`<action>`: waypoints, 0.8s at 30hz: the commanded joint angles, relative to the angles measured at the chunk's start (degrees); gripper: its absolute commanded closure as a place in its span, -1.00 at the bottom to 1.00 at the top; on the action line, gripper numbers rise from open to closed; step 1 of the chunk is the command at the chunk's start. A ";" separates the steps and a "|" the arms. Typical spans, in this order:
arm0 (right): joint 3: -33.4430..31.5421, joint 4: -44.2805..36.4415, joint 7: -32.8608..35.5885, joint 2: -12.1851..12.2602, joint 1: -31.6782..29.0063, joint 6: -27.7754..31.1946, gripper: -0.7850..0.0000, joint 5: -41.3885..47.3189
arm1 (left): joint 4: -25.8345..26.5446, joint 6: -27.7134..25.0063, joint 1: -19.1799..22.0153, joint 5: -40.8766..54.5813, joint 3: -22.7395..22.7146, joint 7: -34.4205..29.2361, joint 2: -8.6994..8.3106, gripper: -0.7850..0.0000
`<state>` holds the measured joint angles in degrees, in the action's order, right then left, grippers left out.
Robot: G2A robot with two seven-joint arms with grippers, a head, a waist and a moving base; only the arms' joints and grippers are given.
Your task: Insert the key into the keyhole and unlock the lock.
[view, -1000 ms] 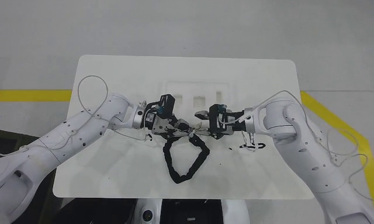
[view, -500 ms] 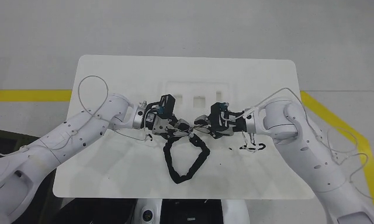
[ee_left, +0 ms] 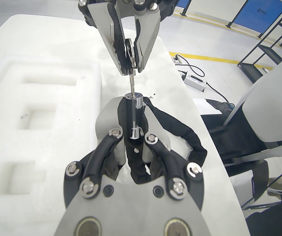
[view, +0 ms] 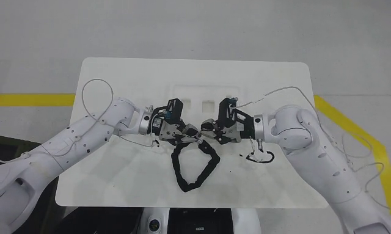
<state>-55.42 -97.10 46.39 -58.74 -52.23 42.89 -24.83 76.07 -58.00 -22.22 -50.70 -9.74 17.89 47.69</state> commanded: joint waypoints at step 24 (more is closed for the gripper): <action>-2.20 -1.70 -2.38 1.24 -6.09 -0.60 -1.00 -2.27 | 0.55 0.00 0.25 -0.50 -0.18 7.81 -1.18 1.00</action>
<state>-58.06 -98.92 44.13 -57.41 -58.49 42.32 -26.73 76.62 -58.00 -22.07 -51.08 -9.94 25.50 46.55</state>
